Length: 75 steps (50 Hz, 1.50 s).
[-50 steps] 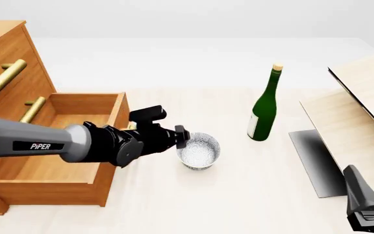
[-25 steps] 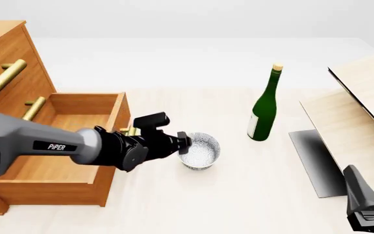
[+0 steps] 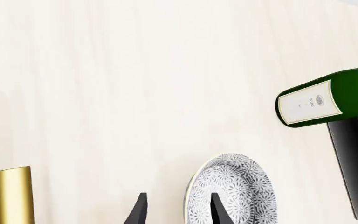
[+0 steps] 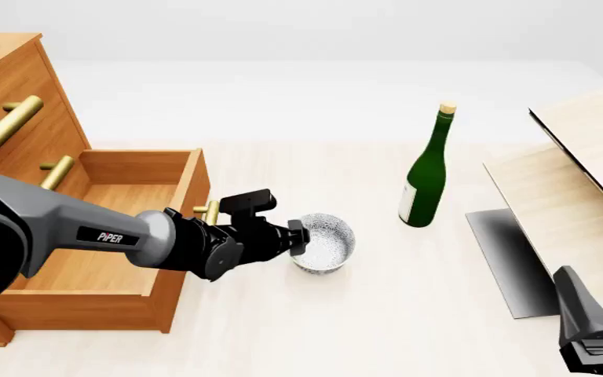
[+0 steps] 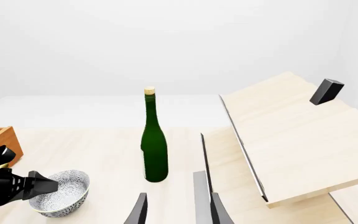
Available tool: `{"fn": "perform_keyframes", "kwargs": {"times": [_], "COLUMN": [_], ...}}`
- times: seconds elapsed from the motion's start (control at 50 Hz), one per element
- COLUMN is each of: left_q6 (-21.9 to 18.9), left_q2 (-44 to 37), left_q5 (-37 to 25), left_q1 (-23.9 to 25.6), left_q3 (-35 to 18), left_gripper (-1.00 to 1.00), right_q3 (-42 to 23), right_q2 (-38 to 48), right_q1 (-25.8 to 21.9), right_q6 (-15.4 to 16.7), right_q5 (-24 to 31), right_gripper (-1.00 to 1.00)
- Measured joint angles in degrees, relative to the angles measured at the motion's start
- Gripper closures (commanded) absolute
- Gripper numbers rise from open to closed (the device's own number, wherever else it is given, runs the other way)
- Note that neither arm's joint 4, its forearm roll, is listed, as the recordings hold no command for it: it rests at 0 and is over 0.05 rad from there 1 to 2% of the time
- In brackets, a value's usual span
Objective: Put the bowl in the bottom drawer of the cabinet and close it.
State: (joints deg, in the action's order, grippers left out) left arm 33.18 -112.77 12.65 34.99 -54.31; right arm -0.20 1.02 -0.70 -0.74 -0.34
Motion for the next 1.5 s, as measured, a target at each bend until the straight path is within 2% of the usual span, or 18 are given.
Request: {"fn": "perform_keyframes", "kwargs": {"times": [0.1,0.12,0.86,1.5], "left_q6": [-0.14,-0.16,-4.98,-9.49], "left_q2": [-0.39,-0.42,8.28,18.42], "left_q5": [0.09,0.12,0.55,-2.37], "left_q1": [-0.08,-0.06,-1.75,-2.13], "left_q3": [-0.13,-0.12,4.16,7.69], "left_gripper": [-1.0,1.0,1.0,1.0], "right_q3": [0.0,0.0,0.0,0.0], "right_q2": [0.0,0.0,0.0,0.0], "right_q1": [0.0,0.0,0.0,0.0], "right_q6": [0.0,0.0,0.0,0.0], "right_q5": [0.0,0.0,0.0,0.0], "right_gripper": [-1.0,-1.0,-1.0,-1.0]}}
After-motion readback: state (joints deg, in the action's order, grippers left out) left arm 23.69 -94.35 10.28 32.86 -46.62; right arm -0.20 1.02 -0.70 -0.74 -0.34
